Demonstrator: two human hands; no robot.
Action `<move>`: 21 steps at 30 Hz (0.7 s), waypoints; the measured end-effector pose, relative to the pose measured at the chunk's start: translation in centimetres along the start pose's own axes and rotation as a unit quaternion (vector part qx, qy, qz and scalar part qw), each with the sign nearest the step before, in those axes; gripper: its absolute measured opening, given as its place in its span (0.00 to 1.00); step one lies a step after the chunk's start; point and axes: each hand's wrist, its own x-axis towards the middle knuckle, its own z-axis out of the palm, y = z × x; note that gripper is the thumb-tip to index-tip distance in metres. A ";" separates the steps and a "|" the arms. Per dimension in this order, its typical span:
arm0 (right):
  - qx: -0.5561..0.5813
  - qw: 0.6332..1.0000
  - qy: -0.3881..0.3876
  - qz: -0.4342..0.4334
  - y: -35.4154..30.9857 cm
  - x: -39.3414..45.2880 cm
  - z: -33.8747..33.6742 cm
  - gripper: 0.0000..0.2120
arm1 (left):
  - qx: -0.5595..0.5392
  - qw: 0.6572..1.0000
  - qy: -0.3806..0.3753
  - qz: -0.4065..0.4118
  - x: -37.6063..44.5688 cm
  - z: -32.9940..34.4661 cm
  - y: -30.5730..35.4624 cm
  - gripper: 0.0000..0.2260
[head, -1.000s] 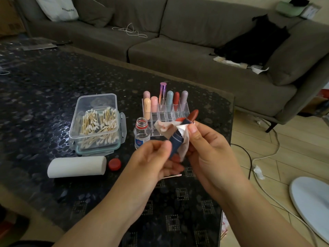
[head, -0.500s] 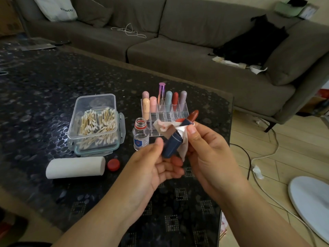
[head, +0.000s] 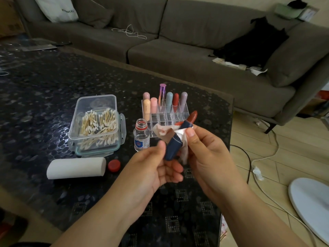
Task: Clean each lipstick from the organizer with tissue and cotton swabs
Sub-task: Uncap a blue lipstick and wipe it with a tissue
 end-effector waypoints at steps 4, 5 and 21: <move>-0.017 1.000 0.006 -0.007 0.5 0.1 0.0 0.14 | -0.001 0.998 0.038 0.045 0.2 -0.2 -0.1 0.10; -0.024 1.000 0.004 -0.009 0.6 0.1 0.0 0.14 | 0.012 0.997 0.047 0.063 0.3 -0.3 -0.1 0.10; -0.077 0.997 0.001 -0.032 1.0 0.2 0.1 0.14 | -0.004 0.992 0.050 0.115 0.2 -0.1 0.2 0.09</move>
